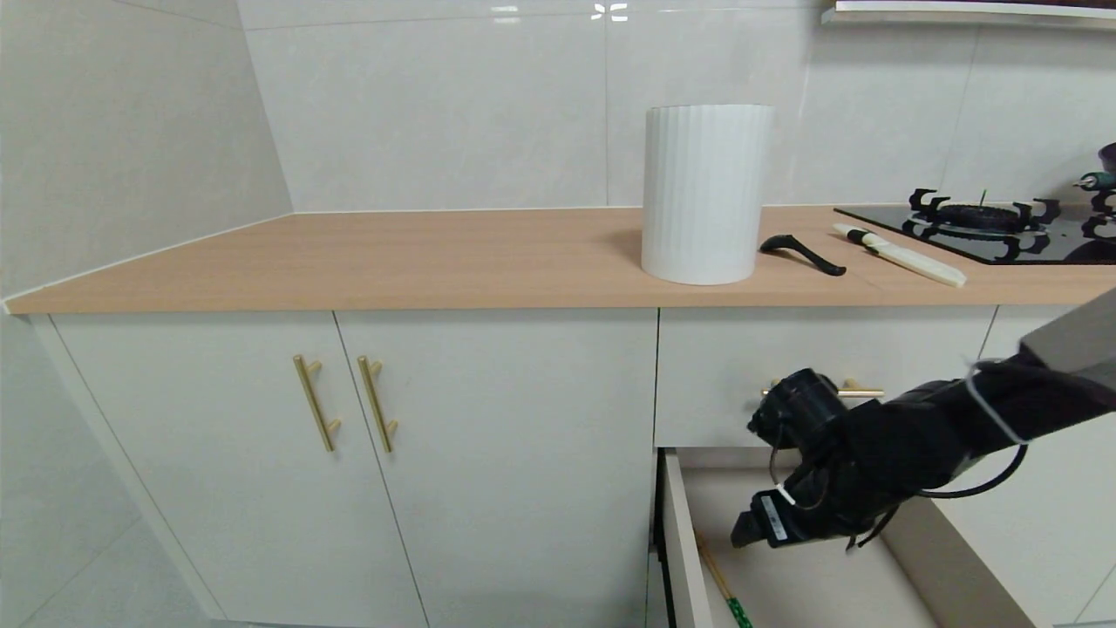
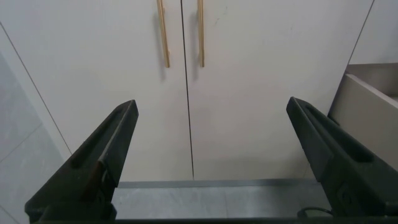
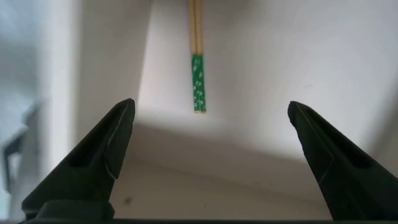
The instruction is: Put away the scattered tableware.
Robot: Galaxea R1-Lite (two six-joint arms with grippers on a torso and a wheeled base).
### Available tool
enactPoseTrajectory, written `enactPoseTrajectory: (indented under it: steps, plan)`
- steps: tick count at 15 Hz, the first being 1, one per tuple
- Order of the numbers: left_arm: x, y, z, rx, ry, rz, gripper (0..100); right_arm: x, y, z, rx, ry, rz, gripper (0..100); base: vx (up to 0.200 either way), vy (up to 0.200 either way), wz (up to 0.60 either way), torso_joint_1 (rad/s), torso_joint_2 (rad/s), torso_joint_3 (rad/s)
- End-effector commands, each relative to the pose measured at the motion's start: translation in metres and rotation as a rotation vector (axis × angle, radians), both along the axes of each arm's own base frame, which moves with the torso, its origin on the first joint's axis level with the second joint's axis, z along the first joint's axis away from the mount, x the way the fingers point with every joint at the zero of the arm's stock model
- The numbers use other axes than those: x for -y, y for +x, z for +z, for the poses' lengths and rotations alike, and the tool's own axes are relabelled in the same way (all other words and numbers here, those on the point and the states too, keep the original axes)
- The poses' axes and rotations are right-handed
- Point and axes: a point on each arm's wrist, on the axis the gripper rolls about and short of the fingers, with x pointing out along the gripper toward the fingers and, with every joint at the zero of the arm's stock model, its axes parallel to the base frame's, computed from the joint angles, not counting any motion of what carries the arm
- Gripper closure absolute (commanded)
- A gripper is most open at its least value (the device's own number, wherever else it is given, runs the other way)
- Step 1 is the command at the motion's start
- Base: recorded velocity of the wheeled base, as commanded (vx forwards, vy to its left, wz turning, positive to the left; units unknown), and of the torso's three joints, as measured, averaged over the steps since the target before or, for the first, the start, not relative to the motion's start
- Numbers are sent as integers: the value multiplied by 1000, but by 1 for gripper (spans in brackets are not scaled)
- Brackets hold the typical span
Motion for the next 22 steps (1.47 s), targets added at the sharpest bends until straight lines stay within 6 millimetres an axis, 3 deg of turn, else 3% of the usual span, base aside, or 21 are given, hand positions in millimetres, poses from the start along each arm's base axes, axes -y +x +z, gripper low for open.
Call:
enactPoseTrajectory:
  steps: [1, 5, 9, 15, 22]
  plan:
    - [0, 0, 0, 0, 0, 0, 0, 34, -21, 72, 205, 64, -37, 0, 0, 0, 0, 0, 0, 0]
    - [0, 0, 0, 0, 0, 0, 0, 67, -41, 121, 382, 91, -84, 0, 0, 0, 0, 0, 0, 0]
    - [0, 0, 0, 0, 0, 0, 0, 81, -53, 139, 459, 83, -91, 0, 0, 0, 0, 0, 0, 0]
    - [0, 0, 0, 0, 0, -1, 0, 82, -50, 135, 446, 76, -97, 0, 0, 0, 0, 28, -146, -139]
    - [0, 0, 0, 0, 0, -1, 0, 82, -47, 132, 435, 71, -97, 0, 0, 0, 0, 176, -486, -290]
